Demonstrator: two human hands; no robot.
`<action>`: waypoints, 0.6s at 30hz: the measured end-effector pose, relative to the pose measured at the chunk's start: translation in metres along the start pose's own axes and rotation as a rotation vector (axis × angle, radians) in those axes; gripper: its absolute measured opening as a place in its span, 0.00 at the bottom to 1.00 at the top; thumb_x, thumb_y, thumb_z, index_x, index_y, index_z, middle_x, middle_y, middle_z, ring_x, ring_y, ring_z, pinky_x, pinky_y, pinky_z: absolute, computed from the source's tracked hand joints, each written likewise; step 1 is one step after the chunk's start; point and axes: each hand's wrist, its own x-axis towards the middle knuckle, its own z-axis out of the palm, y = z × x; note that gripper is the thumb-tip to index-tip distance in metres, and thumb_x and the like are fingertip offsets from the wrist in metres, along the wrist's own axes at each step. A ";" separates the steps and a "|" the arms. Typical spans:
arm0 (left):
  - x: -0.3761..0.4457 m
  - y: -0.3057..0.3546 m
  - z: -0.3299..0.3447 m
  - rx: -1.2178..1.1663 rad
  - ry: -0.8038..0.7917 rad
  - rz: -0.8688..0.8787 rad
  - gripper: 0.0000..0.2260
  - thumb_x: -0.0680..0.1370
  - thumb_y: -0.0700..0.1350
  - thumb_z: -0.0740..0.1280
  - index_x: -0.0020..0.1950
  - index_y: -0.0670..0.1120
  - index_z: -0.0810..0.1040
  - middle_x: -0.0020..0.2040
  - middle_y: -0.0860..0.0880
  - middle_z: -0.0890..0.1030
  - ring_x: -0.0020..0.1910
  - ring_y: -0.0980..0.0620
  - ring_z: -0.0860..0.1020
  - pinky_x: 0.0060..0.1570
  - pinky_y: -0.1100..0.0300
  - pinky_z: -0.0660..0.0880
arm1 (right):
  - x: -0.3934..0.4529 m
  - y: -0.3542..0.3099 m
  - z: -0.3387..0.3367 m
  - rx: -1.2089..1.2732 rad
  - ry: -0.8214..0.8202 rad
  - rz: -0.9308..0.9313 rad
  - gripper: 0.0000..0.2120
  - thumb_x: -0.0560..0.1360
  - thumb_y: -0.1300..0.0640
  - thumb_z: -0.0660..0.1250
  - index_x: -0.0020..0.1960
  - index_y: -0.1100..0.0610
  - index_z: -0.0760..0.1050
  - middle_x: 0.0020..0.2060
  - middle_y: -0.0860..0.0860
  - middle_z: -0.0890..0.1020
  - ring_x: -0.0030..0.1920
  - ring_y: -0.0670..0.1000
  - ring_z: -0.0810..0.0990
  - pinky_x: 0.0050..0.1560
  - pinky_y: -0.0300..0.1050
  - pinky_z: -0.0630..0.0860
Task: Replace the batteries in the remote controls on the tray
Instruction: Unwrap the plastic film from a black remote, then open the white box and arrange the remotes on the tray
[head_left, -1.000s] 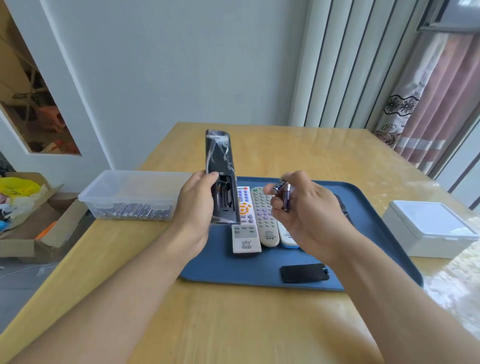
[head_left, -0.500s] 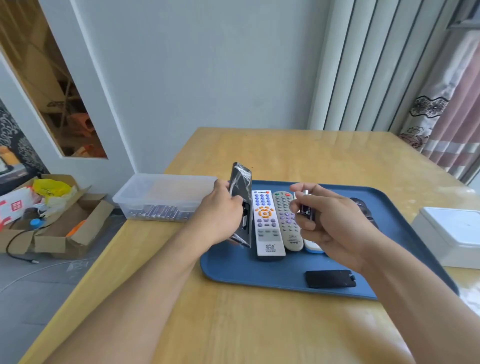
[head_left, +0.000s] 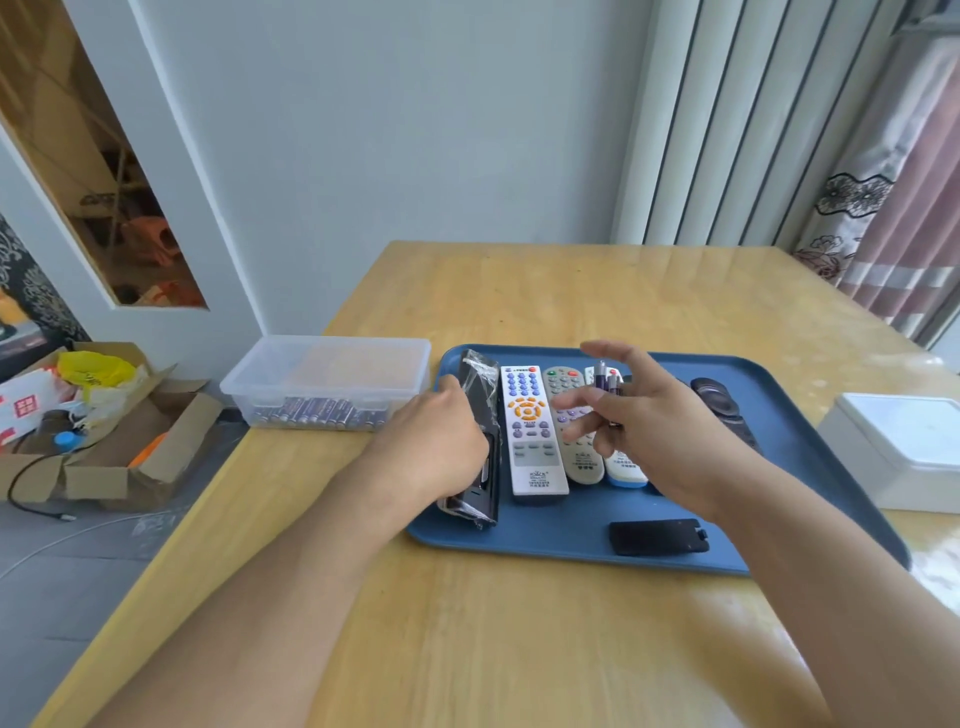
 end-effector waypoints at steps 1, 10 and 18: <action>0.000 -0.001 0.003 0.031 0.027 0.011 0.05 0.82 0.43 0.59 0.57 0.43 0.67 0.56 0.43 0.76 0.50 0.43 0.72 0.45 0.54 0.66 | 0.001 0.002 0.001 -0.040 0.033 -0.031 0.15 0.83 0.67 0.59 0.65 0.53 0.69 0.48 0.58 0.86 0.38 0.54 0.82 0.36 0.46 0.72; -0.012 0.017 0.005 0.240 0.396 0.106 0.16 0.83 0.54 0.60 0.67 0.49 0.71 0.61 0.51 0.77 0.59 0.45 0.78 0.46 0.52 0.68 | 0.009 0.001 -0.013 -0.109 0.066 -0.100 0.04 0.81 0.67 0.64 0.53 0.59 0.75 0.52 0.55 0.86 0.41 0.49 0.85 0.47 0.41 0.81; 0.002 0.120 0.018 0.015 0.235 0.534 0.23 0.80 0.53 0.66 0.74 0.51 0.68 0.70 0.53 0.73 0.71 0.50 0.70 0.65 0.53 0.70 | -0.002 -0.040 -0.082 0.612 0.279 -0.137 0.07 0.83 0.60 0.62 0.56 0.60 0.79 0.43 0.53 0.85 0.39 0.49 0.84 0.41 0.37 0.80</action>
